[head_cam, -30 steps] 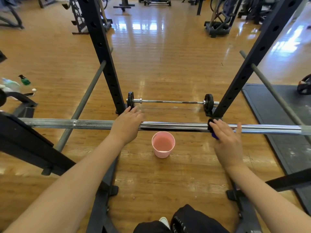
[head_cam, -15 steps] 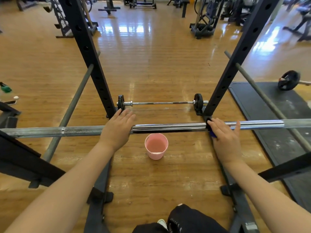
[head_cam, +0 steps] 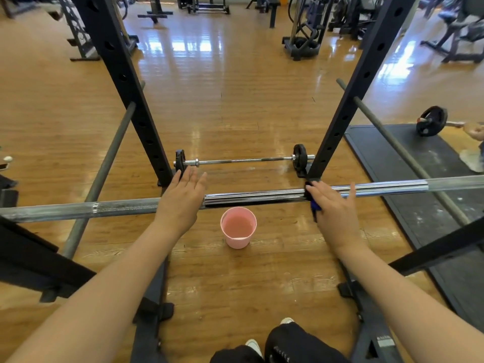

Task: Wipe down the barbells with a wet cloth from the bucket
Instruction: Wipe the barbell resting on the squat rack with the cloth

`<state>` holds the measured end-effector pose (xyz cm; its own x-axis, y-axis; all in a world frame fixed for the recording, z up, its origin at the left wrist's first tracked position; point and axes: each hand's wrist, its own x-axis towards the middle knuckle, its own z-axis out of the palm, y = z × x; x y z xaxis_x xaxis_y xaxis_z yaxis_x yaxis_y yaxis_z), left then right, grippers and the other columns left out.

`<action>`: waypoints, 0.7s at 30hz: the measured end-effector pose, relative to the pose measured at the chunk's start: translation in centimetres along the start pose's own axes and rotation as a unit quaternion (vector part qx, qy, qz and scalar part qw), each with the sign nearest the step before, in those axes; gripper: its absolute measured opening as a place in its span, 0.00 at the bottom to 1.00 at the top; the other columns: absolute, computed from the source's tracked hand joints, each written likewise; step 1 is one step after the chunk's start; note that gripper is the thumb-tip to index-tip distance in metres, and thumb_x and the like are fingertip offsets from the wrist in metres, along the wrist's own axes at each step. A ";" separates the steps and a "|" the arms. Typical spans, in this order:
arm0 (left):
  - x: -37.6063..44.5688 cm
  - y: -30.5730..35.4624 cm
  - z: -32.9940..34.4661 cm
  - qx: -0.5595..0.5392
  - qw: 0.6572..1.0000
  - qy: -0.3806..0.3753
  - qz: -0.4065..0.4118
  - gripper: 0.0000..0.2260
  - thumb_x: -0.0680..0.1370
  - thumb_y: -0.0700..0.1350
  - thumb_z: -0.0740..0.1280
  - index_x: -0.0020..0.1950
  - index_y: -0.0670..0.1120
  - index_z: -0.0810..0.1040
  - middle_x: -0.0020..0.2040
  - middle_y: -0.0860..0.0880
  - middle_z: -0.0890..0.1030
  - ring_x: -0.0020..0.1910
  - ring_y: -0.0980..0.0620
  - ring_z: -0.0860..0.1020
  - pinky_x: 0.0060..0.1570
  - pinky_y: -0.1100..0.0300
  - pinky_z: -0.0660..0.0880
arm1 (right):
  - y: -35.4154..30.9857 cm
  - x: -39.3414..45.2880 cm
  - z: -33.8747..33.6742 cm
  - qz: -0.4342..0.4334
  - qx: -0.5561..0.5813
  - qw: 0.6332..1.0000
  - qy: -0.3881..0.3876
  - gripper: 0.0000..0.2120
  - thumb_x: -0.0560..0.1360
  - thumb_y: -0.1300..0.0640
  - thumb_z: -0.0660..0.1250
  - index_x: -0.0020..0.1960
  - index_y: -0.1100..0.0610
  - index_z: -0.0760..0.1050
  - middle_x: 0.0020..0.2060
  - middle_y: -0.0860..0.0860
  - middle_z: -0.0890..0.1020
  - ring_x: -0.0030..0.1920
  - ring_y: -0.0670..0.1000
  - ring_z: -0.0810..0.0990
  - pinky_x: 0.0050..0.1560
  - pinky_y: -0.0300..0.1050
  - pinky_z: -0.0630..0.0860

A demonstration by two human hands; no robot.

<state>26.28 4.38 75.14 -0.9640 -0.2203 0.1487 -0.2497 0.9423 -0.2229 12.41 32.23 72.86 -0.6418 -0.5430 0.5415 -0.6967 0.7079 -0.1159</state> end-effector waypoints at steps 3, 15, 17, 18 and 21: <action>0.7 -0.3 -0.7 -0.016 0.997 -0.073 0.005 0.30 0.77 0.33 0.60 0.77 0.43 0.53 0.77 0.41 0.54 0.77 0.46 0.49 0.74 0.53 0.47 | 0.6 0.4 0.0 0.022 -0.002 1.000 0.005 0.23 0.64 0.76 0.71 0.57 0.64 0.79 0.54 0.59 0.82 0.56 0.59 0.80 0.64 0.73 0.57; 1.1 -0.8 -1.4 -0.053 0.989 -0.139 0.016 0.37 0.75 0.32 0.61 0.78 0.43 0.43 0.78 0.44 0.45 0.77 0.48 0.43 0.74 0.55 0.43 | 1.1 -0.1 0.7 -0.027 0.020 0.999 0.027 0.26 0.61 0.76 0.75 0.57 0.63 0.79 0.55 0.58 0.82 0.56 0.59 0.80 0.64 0.71 0.57; 1.0 -0.6 -1.4 -0.056 0.990 -0.133 0.005 0.37 0.76 0.32 0.61 0.77 0.43 0.42 0.78 0.44 0.45 0.77 0.48 0.43 0.73 0.55 0.42 | 1.0 0.1 0.8 -0.015 0.023 0.999 0.042 0.24 0.61 0.76 0.74 0.56 0.65 0.79 0.53 0.60 0.82 0.55 0.60 0.81 0.64 0.71 0.57; 1.0 -0.6 -1.3 -0.057 0.990 -0.130 0.001 0.37 0.76 0.33 0.61 0.77 0.43 0.42 0.78 0.44 0.45 0.77 0.48 0.43 0.73 0.55 0.42 | 0.1 0.3 1.2 -0.024 0.027 0.998 0.045 0.24 0.60 0.76 0.75 0.55 0.65 0.79 0.52 0.61 0.82 0.54 0.60 0.81 0.64 0.70 0.58; 1.0 -0.6 -1.4 -0.051 0.991 -0.123 0.001 0.36 0.76 0.33 0.60 0.77 0.43 0.42 0.78 0.44 0.45 0.77 0.48 0.43 0.73 0.55 0.42 | -3.5 1.1 2.8 -0.103 0.048 0.992 0.047 0.24 0.60 0.73 0.76 0.56 0.65 0.79 0.53 0.59 0.82 0.54 0.58 0.81 0.66 0.66 0.61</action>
<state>25.61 3.98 76.74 -0.9607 -0.2613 -0.0935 -0.2494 0.9607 -0.1219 13.31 27.91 71.55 -0.4527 -0.6243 0.6367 -0.8404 0.5373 -0.0707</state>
